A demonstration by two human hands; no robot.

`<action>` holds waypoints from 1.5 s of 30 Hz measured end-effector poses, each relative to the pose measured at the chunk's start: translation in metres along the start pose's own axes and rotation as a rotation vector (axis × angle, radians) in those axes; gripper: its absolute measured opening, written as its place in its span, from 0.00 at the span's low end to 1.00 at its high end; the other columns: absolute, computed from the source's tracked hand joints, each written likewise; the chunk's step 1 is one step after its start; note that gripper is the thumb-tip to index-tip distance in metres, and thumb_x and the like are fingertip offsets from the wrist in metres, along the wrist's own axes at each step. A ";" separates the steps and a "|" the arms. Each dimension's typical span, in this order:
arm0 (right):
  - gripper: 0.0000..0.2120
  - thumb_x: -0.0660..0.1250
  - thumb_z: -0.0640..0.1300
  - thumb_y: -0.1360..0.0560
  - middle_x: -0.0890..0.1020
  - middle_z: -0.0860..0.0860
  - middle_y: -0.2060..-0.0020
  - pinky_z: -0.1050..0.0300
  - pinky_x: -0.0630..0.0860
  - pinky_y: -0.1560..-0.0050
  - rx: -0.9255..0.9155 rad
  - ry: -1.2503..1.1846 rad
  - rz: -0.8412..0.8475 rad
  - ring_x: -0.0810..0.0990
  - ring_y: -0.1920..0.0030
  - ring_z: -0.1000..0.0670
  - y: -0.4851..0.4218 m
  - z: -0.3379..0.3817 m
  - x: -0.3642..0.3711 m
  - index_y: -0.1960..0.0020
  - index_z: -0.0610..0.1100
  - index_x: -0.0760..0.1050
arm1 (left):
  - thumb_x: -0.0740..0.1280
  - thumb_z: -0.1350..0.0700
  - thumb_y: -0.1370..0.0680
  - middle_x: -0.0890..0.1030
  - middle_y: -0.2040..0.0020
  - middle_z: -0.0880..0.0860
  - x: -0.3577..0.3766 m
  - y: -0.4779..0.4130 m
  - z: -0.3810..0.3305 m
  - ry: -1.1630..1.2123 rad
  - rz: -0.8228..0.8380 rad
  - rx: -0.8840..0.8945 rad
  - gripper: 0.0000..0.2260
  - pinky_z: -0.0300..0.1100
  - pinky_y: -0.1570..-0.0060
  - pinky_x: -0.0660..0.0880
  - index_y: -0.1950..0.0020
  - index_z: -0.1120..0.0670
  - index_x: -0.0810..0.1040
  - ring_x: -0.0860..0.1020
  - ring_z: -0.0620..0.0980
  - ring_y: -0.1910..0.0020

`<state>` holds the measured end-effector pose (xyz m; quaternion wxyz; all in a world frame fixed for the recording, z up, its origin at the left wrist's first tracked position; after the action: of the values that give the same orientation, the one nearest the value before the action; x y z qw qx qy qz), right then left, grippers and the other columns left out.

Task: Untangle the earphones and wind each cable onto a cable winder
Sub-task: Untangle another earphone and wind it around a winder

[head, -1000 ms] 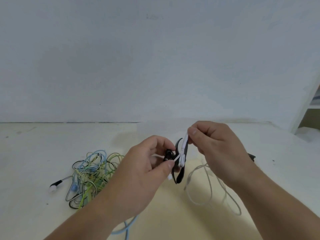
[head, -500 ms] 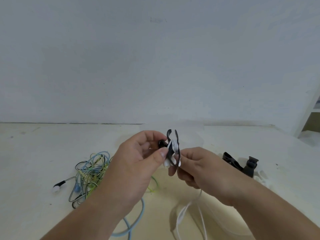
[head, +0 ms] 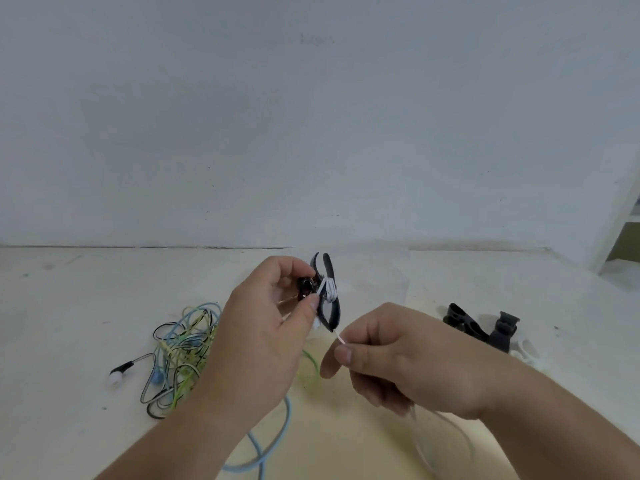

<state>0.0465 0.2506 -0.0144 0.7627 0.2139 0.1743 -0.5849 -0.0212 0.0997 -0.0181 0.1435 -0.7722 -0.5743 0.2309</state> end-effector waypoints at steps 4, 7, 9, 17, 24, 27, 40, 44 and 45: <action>0.14 0.61 0.48 0.17 0.76 0.50 0.72 0.59 0.67 0.71 -0.021 -0.020 0.022 0.70 0.75 0.50 0.000 0.002 0.003 0.50 0.42 0.82 | 0.68 0.65 0.22 0.85 0.56 0.47 0.001 0.001 0.000 0.001 0.013 -0.009 0.11 0.26 0.57 0.74 0.49 0.49 0.77 0.83 0.40 0.55; 0.14 0.60 0.48 0.17 0.76 0.49 0.72 0.58 0.67 0.70 -0.028 -0.026 0.017 0.70 0.75 0.50 0.001 0.004 0.002 0.51 0.43 0.82 | 0.68 0.65 0.22 0.85 0.55 0.46 0.001 0.002 0.000 -0.003 0.009 -0.013 0.11 0.28 0.57 0.75 0.49 0.49 0.77 0.83 0.40 0.56; 0.15 0.61 0.49 0.17 0.75 0.50 0.73 0.58 0.66 0.70 -0.039 -0.030 -0.019 0.69 0.75 0.49 0.001 0.005 0.000 0.53 0.43 0.83 | 0.68 0.64 0.22 0.84 0.53 0.46 0.000 0.002 0.001 -0.029 0.015 -0.013 0.11 0.31 0.55 0.76 0.49 0.48 0.77 0.83 0.40 0.54; 0.14 0.66 0.42 0.20 0.76 0.51 0.75 0.58 0.71 0.63 -0.128 -0.087 -0.360 0.75 0.71 0.52 0.007 0.008 -0.025 0.64 0.44 0.81 | 0.67 0.66 0.22 0.83 0.54 0.46 -0.003 -0.002 -0.001 -0.037 0.118 -0.038 0.12 0.31 0.58 0.75 0.51 0.48 0.78 0.83 0.42 0.57; 0.09 0.71 0.45 0.26 0.80 0.46 0.68 0.61 0.71 0.66 -0.202 0.127 -0.562 0.73 0.71 0.52 0.014 0.015 -0.033 0.65 0.48 0.81 | 0.68 0.65 0.22 0.83 0.53 0.44 -0.001 -0.001 0.004 -0.103 0.285 -0.096 0.16 0.46 0.50 0.79 0.53 0.42 0.78 0.83 0.45 0.54; 0.09 0.72 0.46 0.26 0.79 0.52 0.70 0.68 0.67 0.70 -0.187 0.219 -0.630 0.70 0.76 0.58 0.013 0.015 -0.033 0.65 0.51 0.80 | 0.67 0.66 0.21 0.83 0.53 0.44 0.002 0.002 0.002 -0.088 0.374 -0.115 0.16 0.47 0.48 0.79 0.53 0.43 0.78 0.82 0.44 0.52; 0.09 0.71 0.47 0.24 0.79 0.56 0.71 0.72 0.67 0.69 -0.123 0.062 -0.648 0.73 0.71 0.61 0.004 -0.001 -0.040 0.63 0.51 0.81 | 0.67 0.61 0.28 0.84 0.54 0.52 0.005 0.001 0.004 0.132 0.503 -0.155 0.08 0.54 0.48 0.77 0.50 0.51 0.80 0.81 0.59 0.52; 0.09 0.71 0.47 0.24 0.81 0.50 0.69 0.70 0.68 0.67 -0.123 0.071 -0.675 0.75 0.68 0.59 0.002 -0.002 -0.040 0.63 0.50 0.81 | 0.67 0.61 0.28 0.84 0.55 0.50 0.007 0.002 0.003 0.154 0.482 -0.131 0.08 0.47 0.49 0.78 0.52 0.50 0.80 0.81 0.52 0.55; 0.10 0.70 0.48 0.23 0.81 0.49 0.69 0.70 0.67 0.69 -0.095 0.062 -0.666 0.74 0.70 0.59 0.002 -0.004 -0.040 0.63 0.50 0.81 | 0.68 0.61 0.28 0.84 0.55 0.51 0.006 0.001 0.003 0.176 0.460 -0.125 0.08 0.43 0.50 0.78 0.53 0.50 0.81 0.82 0.50 0.55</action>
<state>0.0378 0.2857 0.0028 0.5334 0.1272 0.2846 -0.7863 -0.0205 0.1046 -0.0219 0.0885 -0.9069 -0.3822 0.1536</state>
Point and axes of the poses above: each hand's wrist, its own y-axis away from the middle knuckle, its own x-axis out of the palm, z = x × y, the point moved 3 cm from there along -y, towards the middle knuckle
